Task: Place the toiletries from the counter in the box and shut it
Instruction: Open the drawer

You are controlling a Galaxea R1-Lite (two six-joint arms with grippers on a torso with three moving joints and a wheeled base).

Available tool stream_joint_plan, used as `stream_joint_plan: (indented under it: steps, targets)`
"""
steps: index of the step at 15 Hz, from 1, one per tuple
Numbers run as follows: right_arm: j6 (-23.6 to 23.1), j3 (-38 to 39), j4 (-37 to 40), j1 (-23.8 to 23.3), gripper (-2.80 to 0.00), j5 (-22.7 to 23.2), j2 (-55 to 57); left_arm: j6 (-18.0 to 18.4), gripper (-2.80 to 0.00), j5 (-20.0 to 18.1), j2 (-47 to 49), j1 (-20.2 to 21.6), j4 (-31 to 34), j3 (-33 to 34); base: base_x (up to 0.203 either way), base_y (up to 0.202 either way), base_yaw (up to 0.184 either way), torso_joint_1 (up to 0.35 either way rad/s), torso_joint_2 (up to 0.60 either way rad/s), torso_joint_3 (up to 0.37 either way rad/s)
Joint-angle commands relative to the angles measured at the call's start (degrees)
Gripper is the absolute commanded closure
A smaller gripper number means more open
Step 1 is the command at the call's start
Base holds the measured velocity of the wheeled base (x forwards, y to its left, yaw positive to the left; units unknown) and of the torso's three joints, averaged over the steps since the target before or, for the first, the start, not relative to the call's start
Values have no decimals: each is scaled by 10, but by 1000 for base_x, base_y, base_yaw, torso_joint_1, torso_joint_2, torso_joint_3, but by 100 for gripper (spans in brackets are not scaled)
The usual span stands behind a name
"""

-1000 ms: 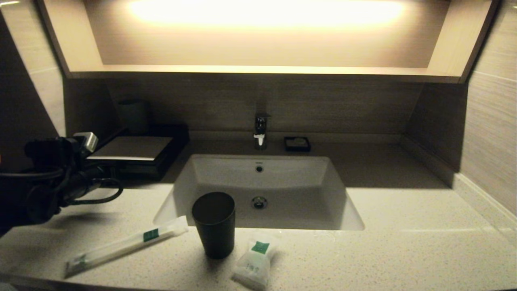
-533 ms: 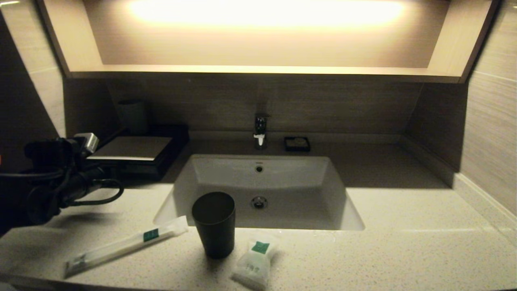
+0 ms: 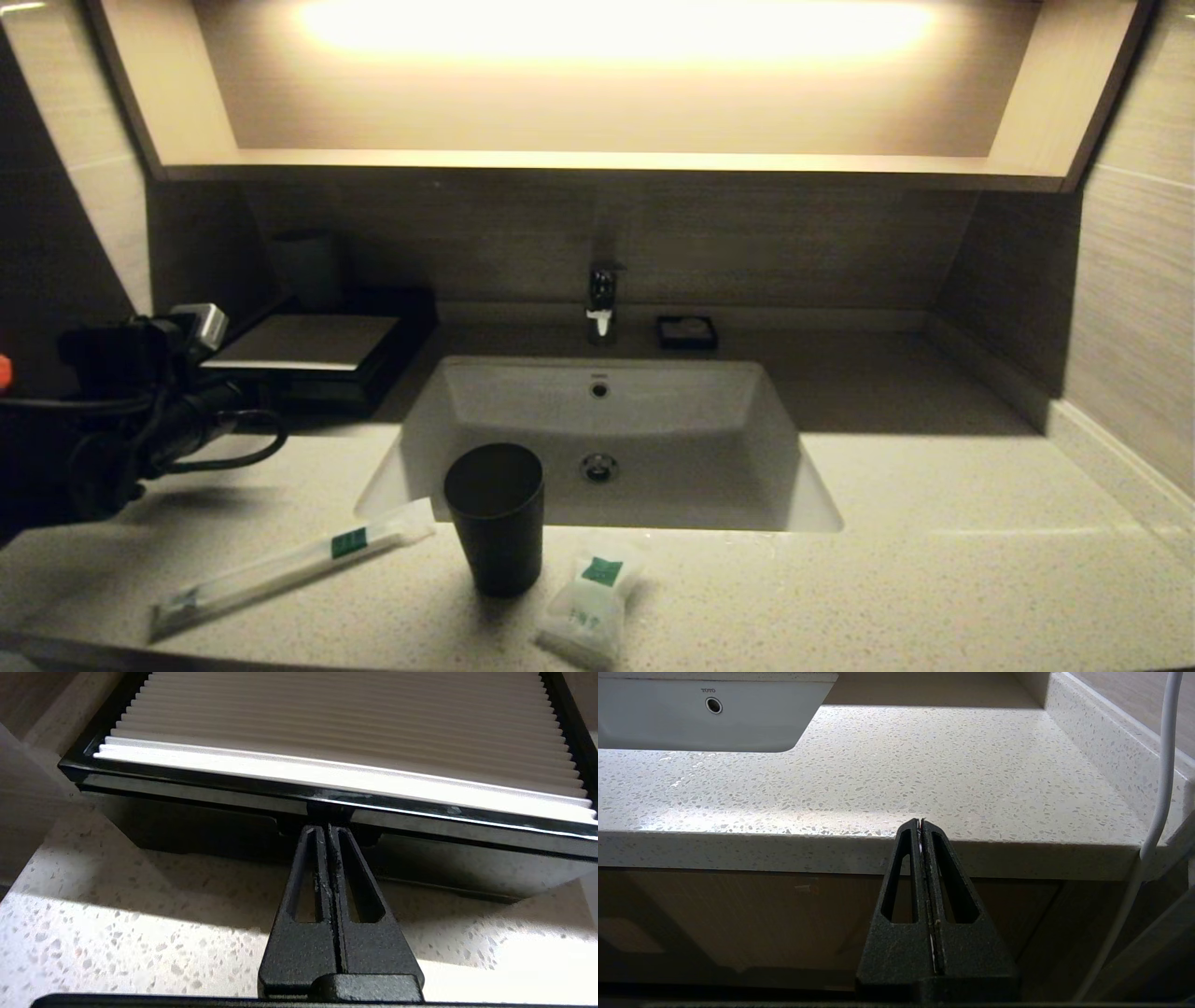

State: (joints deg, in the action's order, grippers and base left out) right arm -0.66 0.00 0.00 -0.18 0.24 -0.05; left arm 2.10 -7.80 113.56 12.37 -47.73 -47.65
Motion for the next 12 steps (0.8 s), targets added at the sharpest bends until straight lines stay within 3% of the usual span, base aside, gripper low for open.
stream_joint_plan:
  steps: [1, 12]
  targets:
    - [0, 1, 0, 0, 0, 0, 0, 0, 0, 0, 9, 0, -7, -2, 0, 0, 0, 0, 0, 0]
    - [0, 1, 0, 0, 0, 0, 0, -2, 0, 0, 25, -4, -22, -8, 0, 0, 0, 0, 0, 0]
